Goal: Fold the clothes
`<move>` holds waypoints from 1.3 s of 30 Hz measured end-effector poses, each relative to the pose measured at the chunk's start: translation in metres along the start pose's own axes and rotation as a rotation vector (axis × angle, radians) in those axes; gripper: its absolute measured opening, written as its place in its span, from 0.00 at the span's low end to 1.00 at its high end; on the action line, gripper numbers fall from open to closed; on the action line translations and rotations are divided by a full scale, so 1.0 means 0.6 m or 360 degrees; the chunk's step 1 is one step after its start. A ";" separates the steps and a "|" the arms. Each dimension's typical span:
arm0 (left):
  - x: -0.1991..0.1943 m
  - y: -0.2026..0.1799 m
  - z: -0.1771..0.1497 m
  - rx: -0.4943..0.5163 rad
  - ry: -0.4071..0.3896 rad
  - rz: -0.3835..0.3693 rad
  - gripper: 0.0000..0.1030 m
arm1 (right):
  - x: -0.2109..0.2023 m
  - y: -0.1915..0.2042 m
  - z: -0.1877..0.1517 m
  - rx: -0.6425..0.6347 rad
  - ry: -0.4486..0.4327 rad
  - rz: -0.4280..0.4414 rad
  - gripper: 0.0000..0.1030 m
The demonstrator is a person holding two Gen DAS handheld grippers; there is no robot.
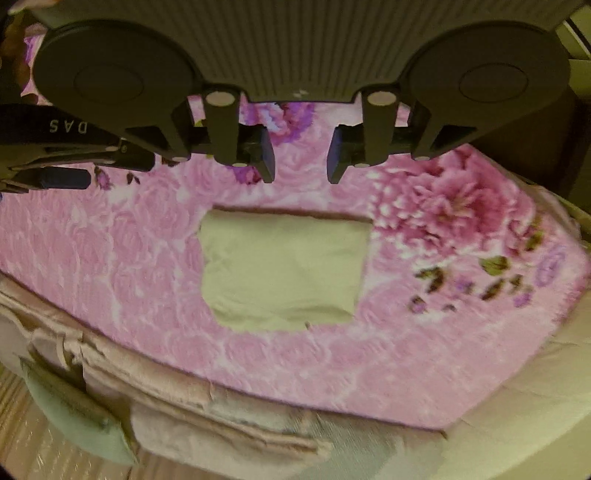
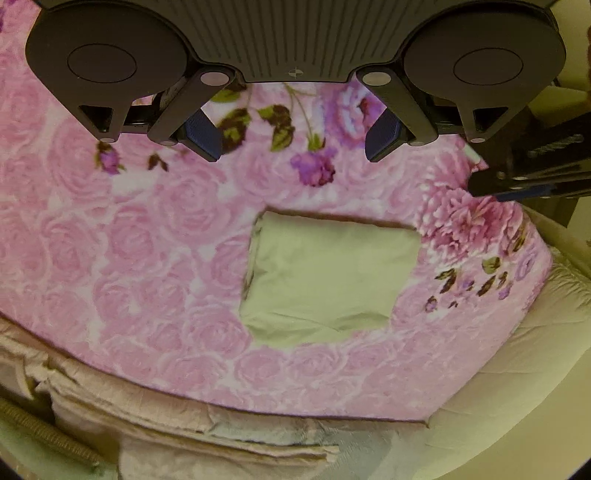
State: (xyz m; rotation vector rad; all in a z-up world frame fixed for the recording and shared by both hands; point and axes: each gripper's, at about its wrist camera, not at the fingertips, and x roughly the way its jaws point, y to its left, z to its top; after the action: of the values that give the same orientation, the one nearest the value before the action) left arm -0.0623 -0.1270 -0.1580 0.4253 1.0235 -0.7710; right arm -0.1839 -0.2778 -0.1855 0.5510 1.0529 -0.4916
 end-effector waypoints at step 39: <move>-0.120 -0.019 -0.055 -0.0031 -0.0091 0.0101 0.40 | -0.113 0.024 -0.049 -0.0193 -0.0047 0.0014 0.85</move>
State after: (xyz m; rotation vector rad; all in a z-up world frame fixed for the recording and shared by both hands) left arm -0.1118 -0.0866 -0.1100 0.4149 0.9594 -0.7119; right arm -0.2227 -0.2405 -0.1326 0.4395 1.0442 -0.4242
